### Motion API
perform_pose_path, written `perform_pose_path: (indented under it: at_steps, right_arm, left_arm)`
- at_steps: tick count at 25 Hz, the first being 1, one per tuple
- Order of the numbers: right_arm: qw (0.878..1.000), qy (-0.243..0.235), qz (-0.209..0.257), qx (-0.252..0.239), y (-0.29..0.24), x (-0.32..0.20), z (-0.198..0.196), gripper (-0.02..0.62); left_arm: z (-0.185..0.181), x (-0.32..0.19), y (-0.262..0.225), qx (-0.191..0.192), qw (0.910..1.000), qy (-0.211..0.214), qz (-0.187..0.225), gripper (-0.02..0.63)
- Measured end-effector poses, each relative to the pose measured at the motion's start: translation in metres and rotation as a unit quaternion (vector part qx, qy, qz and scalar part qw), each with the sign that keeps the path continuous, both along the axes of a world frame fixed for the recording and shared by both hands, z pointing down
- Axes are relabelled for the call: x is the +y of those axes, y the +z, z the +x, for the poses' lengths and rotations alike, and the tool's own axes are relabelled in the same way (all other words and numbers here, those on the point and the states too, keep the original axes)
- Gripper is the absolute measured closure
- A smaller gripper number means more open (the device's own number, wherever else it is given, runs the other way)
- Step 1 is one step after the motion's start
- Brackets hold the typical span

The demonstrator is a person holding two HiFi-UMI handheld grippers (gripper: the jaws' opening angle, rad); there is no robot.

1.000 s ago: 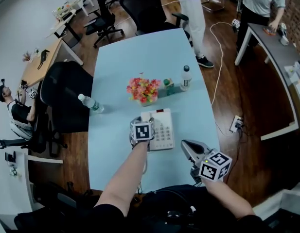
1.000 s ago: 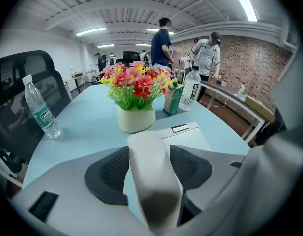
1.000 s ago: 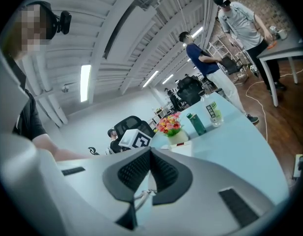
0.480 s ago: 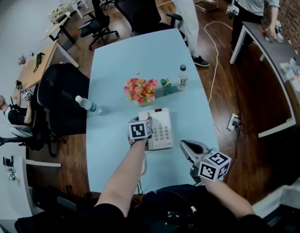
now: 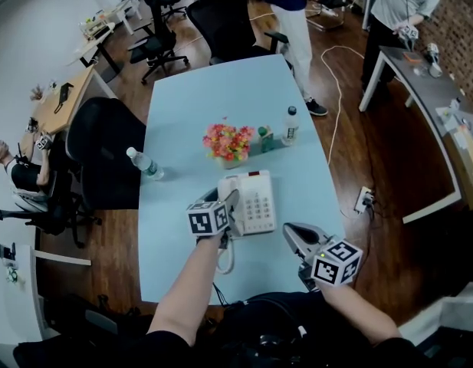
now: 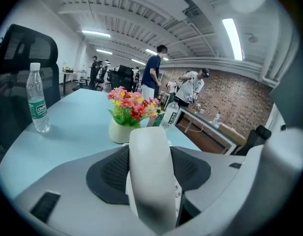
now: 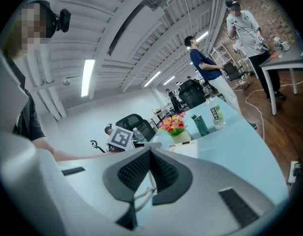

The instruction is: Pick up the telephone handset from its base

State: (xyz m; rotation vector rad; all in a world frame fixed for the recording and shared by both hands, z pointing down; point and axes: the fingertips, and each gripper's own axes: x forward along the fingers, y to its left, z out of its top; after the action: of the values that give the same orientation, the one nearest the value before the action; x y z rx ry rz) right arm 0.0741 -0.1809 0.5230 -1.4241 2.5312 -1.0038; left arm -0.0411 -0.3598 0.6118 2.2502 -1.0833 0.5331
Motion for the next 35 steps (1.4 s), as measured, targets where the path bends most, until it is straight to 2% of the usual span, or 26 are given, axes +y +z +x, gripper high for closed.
perform_pose_path:
  at_steps: [5,12,17,23,27,33,35]
  right_arm:
    - [1.000,-0.015,0.015,0.006,-0.004,0.010,-0.028,0.578]
    - [0.999,-0.003,-0.004,-0.040,0.000,0.016,-0.052,0.578]
    - [1.000,-0.009,0.000,-0.010,0.000,0.030,-0.078,0.578]
    - [1.000,-0.027,-0.002,0.015,0.007,0.046,-0.102,0.580]
    - [0.999,-0.031,-0.001,0.031,0.009,0.052,-0.109,0.580]
    - [0.999,-0.026,-0.006,0.032,0.015,0.057,-0.113,0.581]
    - [0.999,-0.025,-0.004,0.031,0.013,0.056,-0.114,0.580]
  left_arm:
    - [-0.034,0.031,-0.036,0.058,0.9983,0.007,0.008,0.357]
    - [-0.079,0.089,-0.087,0.124,0.9915,0.030,0.026,0.357]
    - [-0.114,0.125,-0.101,0.110,0.9919,0.051,0.037,0.357]
    - [-0.146,0.153,-0.099,0.127,0.9907,0.037,0.031,0.357]
    - [-0.151,0.160,-0.100,0.136,0.9896,0.035,0.033,0.357]
    - [-0.149,0.166,-0.106,0.102,0.9914,0.064,0.051,0.359]
    - [-0.149,0.167,-0.109,0.106,0.9909,0.065,0.052,0.357]
